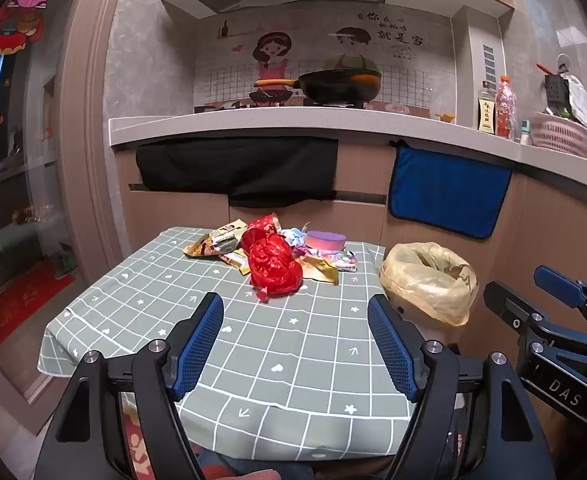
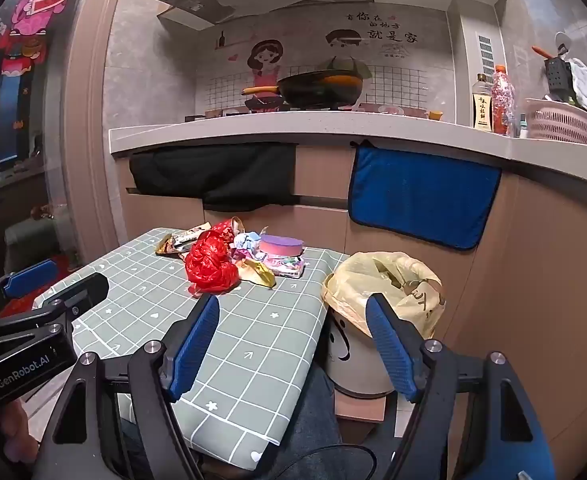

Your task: Collect trash

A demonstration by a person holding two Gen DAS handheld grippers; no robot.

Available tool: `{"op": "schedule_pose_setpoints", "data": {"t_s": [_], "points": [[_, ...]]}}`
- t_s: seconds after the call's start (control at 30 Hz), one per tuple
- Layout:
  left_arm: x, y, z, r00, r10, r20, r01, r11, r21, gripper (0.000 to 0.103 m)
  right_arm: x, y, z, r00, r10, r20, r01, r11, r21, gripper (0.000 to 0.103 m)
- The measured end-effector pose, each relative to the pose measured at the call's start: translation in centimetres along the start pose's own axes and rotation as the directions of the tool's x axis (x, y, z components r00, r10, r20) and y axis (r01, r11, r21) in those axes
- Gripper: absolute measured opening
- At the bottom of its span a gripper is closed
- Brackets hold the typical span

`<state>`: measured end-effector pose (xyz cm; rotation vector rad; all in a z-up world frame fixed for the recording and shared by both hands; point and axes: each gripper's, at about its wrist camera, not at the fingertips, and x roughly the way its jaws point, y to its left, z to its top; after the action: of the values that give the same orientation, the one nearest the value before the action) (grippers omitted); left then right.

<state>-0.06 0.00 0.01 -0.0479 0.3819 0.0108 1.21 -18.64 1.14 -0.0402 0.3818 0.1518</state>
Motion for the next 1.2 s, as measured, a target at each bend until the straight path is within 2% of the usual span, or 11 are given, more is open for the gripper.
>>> {"op": "schedule_pose_setpoints", "data": {"t_s": [0.2, 1.2], "points": [[0.1, -0.4, -0.1, 1.000, 0.008, -0.021, -0.007, 1.000, 0.021, 0.075, 0.0, -0.1, -0.1, 1.000, -0.001, -0.006, 0.001, 1.000, 0.002, 0.073], [-0.1, -1.0, -0.1, 1.000, -0.005, -0.012, 0.006, 1.000, 0.029, 0.075, -0.1, -0.4, -0.2, 1.000, 0.002, -0.015, -0.002, 1.000, 0.013, 0.073]]}}
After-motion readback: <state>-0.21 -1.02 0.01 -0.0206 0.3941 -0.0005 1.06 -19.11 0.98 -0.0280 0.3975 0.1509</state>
